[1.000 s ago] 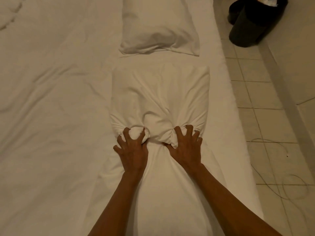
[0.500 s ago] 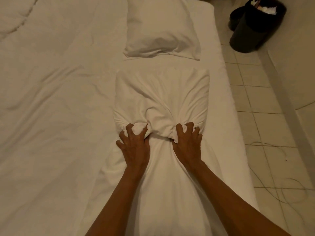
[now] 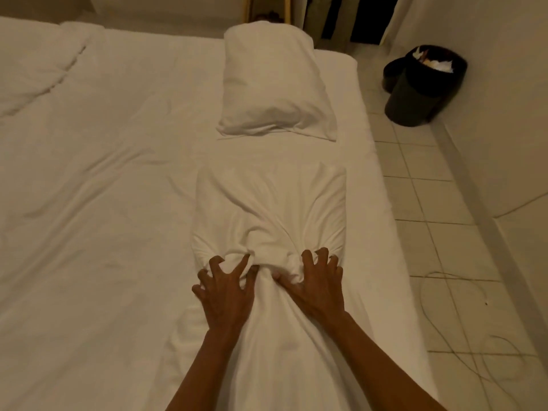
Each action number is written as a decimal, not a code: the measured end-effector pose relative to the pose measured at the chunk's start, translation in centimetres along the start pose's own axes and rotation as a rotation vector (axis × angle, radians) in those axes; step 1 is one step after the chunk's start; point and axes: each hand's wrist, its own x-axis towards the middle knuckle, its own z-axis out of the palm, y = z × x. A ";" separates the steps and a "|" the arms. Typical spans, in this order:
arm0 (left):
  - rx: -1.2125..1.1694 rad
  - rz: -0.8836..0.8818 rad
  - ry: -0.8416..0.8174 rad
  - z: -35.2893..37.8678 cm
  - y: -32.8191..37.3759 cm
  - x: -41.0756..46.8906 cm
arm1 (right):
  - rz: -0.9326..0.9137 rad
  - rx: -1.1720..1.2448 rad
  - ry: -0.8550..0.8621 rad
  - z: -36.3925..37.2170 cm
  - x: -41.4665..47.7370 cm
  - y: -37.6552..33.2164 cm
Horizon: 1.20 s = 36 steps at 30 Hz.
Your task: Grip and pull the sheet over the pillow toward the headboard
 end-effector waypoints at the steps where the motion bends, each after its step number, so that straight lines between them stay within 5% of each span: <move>1: 0.001 -0.021 0.003 0.4 0.0 -0.1 | 0.011 0.003 0.014 0.3 -0.2 -0.1; 17: 0.087 -0.065 0.042 3.0 0.0 0.8 | 0.047 -0.115 0.092 1.9 0.6 -0.8; 23: 0.030 -0.124 -0.099 1.3 0.2 1.9 | 0.022 -0.045 0.152 1.2 0.9 -1.0; 36: -0.012 -0.115 -0.141 -12.2 0.8 1.4 | 0.003 -0.013 0.103 -9.3 -0.4 -5.2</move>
